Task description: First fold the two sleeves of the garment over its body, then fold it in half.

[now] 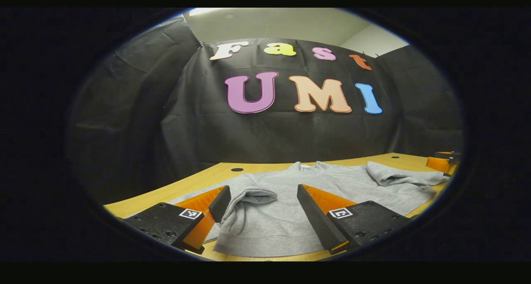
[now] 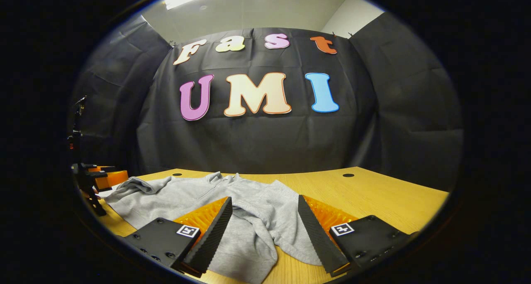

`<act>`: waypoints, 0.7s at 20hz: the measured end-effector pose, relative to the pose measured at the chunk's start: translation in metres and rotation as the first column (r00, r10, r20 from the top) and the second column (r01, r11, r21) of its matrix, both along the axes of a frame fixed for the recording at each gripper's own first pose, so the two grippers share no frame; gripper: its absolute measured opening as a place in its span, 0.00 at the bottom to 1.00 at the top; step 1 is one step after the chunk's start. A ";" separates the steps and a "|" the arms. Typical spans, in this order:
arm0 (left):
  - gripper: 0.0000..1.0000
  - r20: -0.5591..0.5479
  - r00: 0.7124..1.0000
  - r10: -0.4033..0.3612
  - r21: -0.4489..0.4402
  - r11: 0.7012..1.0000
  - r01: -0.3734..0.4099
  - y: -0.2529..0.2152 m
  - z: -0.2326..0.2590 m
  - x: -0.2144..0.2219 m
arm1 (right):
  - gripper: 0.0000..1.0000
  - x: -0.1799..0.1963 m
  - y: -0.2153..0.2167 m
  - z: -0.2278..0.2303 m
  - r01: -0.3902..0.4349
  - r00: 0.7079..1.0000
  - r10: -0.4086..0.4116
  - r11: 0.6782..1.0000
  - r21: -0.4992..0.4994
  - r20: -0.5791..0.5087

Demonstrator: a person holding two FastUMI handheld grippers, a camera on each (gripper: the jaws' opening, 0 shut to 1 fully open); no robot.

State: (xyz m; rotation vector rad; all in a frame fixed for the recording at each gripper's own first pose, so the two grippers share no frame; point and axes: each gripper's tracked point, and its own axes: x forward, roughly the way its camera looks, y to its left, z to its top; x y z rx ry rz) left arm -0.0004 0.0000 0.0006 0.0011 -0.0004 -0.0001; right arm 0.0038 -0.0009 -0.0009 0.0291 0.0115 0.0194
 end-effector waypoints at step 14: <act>0.95 0.000 1.000 -0.004 0.000 1.000 0.004 0.000 0.000 0.000 | 0.97 -0.039 -0.140 0.014 0.252 0.947 -0.245 0.968 0.009 -0.207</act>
